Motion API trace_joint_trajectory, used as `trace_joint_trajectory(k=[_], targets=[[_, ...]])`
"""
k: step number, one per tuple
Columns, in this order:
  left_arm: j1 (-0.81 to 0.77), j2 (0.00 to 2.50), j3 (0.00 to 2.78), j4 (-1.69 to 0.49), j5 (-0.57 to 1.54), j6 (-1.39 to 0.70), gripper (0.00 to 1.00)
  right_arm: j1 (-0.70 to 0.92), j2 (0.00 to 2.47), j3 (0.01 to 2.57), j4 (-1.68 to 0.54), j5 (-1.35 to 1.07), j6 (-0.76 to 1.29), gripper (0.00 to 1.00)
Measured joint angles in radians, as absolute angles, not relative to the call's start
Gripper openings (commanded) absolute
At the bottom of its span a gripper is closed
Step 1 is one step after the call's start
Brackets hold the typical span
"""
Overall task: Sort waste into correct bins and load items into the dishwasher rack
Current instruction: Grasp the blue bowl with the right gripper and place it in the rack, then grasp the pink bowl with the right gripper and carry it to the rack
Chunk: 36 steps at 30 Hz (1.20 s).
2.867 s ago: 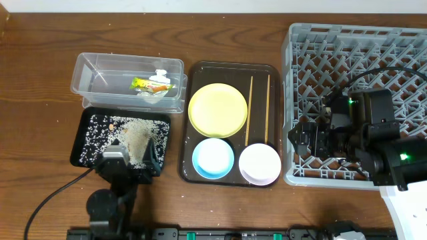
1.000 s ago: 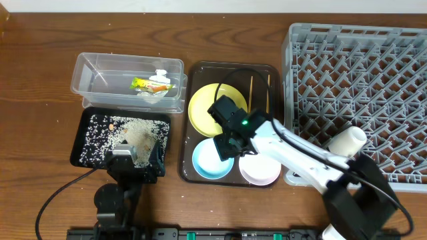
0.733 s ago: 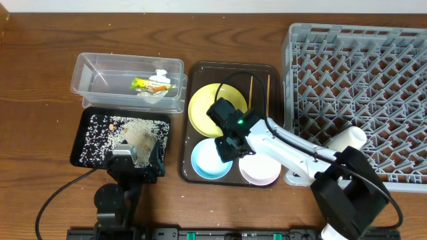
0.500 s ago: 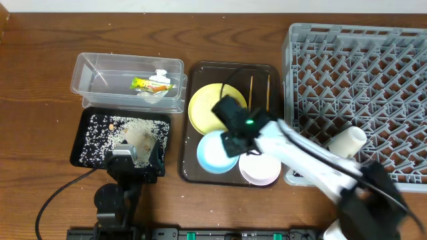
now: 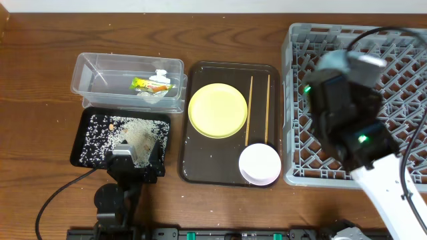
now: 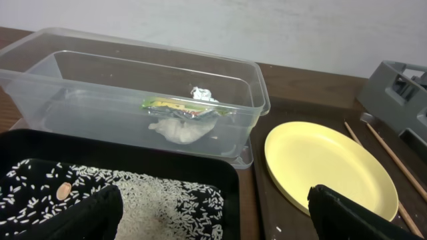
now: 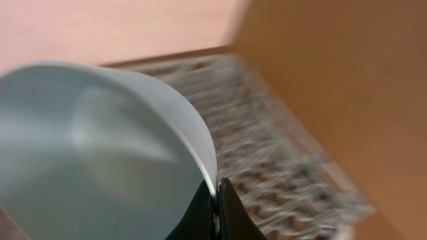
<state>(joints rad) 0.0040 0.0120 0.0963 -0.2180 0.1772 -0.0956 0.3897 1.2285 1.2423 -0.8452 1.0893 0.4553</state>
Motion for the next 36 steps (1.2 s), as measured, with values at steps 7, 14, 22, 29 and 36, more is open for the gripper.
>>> trace_joint_trajectory(k=[7,14,22,29,36], targets=[[0.004,0.012,0.096,-0.218,0.178,-0.096,0.91,0.13,1.368,1.242,-0.732,1.25,0.421,0.02],[0.004,0.012,0.096,-0.218,0.178,-0.096,0.91,-0.002,1.579,1.242,-0.727,1.241,0.382,0.01],[0.004,0.012,0.096,-0.218,0.178,-0.096,0.91,-0.009,1.787,1.242,-0.715,1.235,0.33,0.02],[0.004,0.012,0.096,-0.218,0.178,-0.096,0.91,0.087,1.8,1.242,-0.728,1.226,0.295,0.52],[0.004,0.012,0.096,-0.218,0.178,-0.096,0.91,0.22,1.707,1.24,-0.749,1.124,0.276,0.69]])
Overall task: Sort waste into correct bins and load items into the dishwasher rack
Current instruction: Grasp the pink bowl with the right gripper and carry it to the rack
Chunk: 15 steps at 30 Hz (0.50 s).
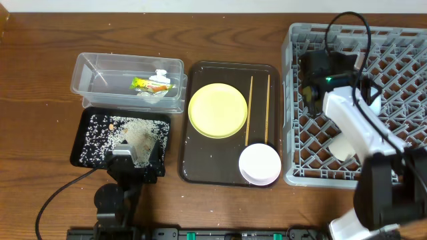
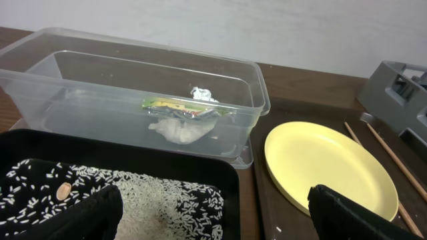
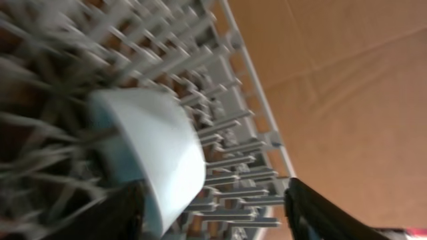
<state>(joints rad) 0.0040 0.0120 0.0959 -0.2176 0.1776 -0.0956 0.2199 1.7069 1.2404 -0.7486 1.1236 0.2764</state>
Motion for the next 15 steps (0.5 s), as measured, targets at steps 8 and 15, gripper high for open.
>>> trace_joint_trajectory(k=[8,15], targets=[[0.004,0.012,0.096,-0.218,0.178,-0.096,0.91,0.431,1.313,1.258,-0.85,0.568,0.264,0.65],[0.004,0.012,0.096,-0.218,0.178,-0.096,0.91,0.518,1.345,1.238,-0.973,0.078,0.133,0.73]])
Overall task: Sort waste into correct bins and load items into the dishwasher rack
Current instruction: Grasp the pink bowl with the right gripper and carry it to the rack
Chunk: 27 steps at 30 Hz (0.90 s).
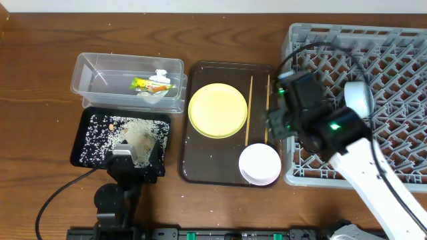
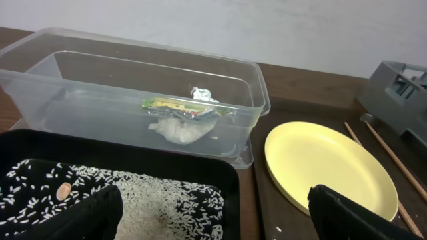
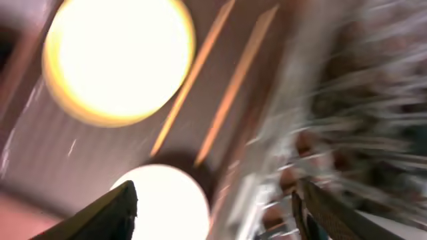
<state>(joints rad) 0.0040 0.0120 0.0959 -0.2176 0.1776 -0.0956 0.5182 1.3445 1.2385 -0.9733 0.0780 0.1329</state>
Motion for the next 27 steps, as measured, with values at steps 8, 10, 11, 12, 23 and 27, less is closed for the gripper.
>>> trace_joint_trajectory(k=[8,10,11,12,23,27], targets=[[0.004,0.012,0.096,-0.218,0.178,-0.096,0.91,0.523,1.575,1.176,-1.006,-0.084,0.022,0.5],[0.004,0.012,0.096,-0.218,0.178,-0.096,0.91,0.523,1.642,1.175,-1.008,-0.096,0.012,0.5],[0.004,0.012,0.096,-0.218,0.178,-0.096,0.91,0.523,1.668,1.175,-1.007,-0.099,0.01,0.5],[0.004,0.012,0.096,-0.218,0.178,-0.096,0.91,0.523,1.693,1.175,-1.008,-0.102,0.007,0.5],[0.004,0.012,0.096,-0.218,0.178,-0.096,0.91,0.524,1.786,1.171,-1.012,-0.051,0.018,0.01],[0.004,0.012,0.096,-0.218,0.178,-0.096,0.91,0.524,1.741,1.171,-1.008,-0.022,0.044,0.01]])
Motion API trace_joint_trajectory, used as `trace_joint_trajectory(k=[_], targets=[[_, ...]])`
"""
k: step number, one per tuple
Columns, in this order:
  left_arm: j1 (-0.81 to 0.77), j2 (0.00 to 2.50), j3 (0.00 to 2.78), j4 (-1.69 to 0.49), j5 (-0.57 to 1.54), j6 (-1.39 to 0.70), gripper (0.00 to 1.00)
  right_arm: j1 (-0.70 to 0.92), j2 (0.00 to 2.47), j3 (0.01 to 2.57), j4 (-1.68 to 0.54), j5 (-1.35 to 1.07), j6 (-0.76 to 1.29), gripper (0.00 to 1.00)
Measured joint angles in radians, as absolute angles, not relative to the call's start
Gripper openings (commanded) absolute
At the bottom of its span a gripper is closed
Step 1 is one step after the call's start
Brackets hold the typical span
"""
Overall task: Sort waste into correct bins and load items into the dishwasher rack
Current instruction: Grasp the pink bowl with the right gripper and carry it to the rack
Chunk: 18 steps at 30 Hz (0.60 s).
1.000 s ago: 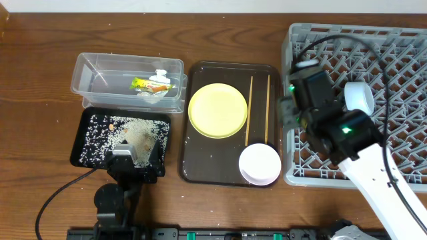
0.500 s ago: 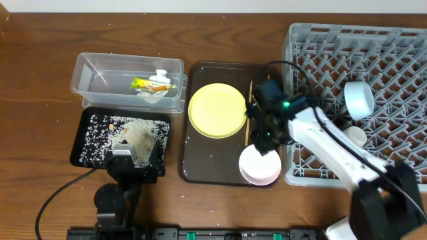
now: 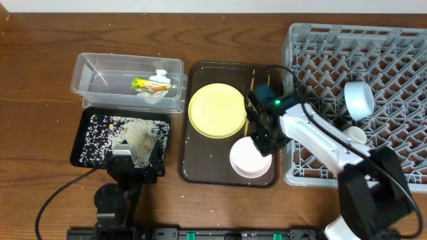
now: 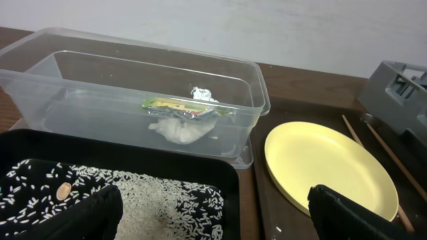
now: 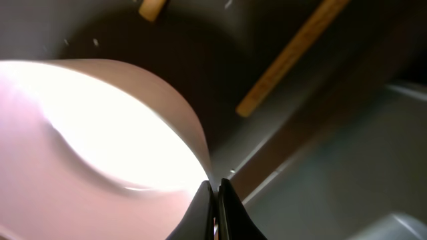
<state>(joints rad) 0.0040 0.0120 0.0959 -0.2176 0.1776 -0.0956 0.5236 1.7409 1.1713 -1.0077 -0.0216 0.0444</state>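
My right gripper (image 3: 264, 135) is shut on the right rim of the white bowl (image 3: 248, 160), which sits at the front of the brown tray (image 3: 200, 170). In the right wrist view the fingertips (image 5: 215, 193) pinch the bowl's (image 5: 100, 133) thin wall. A yellow plate (image 3: 218, 110) and two chopsticks (image 3: 251, 85) also lie on the tray. A white cup (image 3: 359, 99) rests on its side in the grey dishwasher rack (image 3: 400, 40). My left gripper (image 3: 133, 158) stands open over the black rice tray (image 3: 90, 127).
The clear bin (image 3: 100, 67) at the back left holds a wrapper and crumpled waste (image 4: 180, 107). The rack's left wall (image 3: 288, 100) stands right beside my right gripper. Loose rice covers the black tray (image 4: 167, 200).
My right gripper was open above the tray by the rack's left edge. Now it is down and shut on the white bowl's rim, and the bowl sits slightly further left.
First my right gripper held a white cup above the rack. Then the cup lay in the rack and the gripper was open. After that the gripper was over the brown tray, and now it grips the white bowl. The left arm stayed still throughout.
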Motion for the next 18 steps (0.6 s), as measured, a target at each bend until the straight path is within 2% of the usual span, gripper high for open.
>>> trace_joint_trajectory(k=[6,11,18], targets=[[0.004,0.012,0.096,-0.218,0.178,-0.096,0.91,0.524,1.467,1.179,-0.945,0.167,0.141,0.01],[0.004,0.012,0.096,-0.218,0.178,-0.096,0.91,0.52,1.288,1.19,-0.874,0.596,0.284,0.01],[0.004,0.012,0.096,-0.217,0.177,-0.096,0.91,0.405,1.283,1.192,-0.745,1.114,0.357,0.01]])
